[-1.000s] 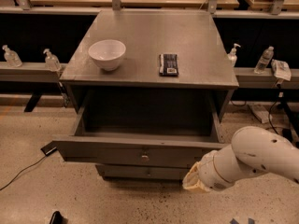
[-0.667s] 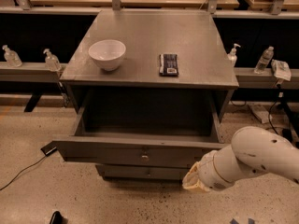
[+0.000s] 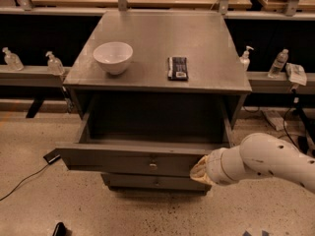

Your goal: Close top drawer

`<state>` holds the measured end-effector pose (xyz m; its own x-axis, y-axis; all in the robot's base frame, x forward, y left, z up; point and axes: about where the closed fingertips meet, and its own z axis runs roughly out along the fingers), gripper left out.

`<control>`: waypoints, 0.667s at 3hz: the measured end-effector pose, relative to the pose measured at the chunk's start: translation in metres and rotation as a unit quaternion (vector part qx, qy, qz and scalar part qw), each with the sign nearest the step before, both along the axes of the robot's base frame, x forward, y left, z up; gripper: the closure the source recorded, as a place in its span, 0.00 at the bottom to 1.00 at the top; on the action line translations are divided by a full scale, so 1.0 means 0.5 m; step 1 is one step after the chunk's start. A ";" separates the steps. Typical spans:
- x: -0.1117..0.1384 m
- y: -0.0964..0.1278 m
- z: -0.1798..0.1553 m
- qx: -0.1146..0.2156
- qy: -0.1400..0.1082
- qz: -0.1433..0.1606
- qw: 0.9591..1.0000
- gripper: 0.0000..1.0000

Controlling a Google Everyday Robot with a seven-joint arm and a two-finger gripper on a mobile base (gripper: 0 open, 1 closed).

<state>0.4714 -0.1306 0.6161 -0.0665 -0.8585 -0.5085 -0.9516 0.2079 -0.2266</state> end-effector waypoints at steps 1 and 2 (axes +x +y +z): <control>0.035 0.011 0.004 -0.003 -0.015 0.009 1.000 1.00; 0.093 0.010 0.037 -0.007 -0.045 0.016 0.999 1.00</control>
Offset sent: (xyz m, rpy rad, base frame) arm 0.0926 0.0020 0.0456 -0.0274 -0.1851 0.0496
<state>0.5179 -0.1255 0.6345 0.0069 -0.8667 -0.4989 -0.9334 0.1734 -0.3141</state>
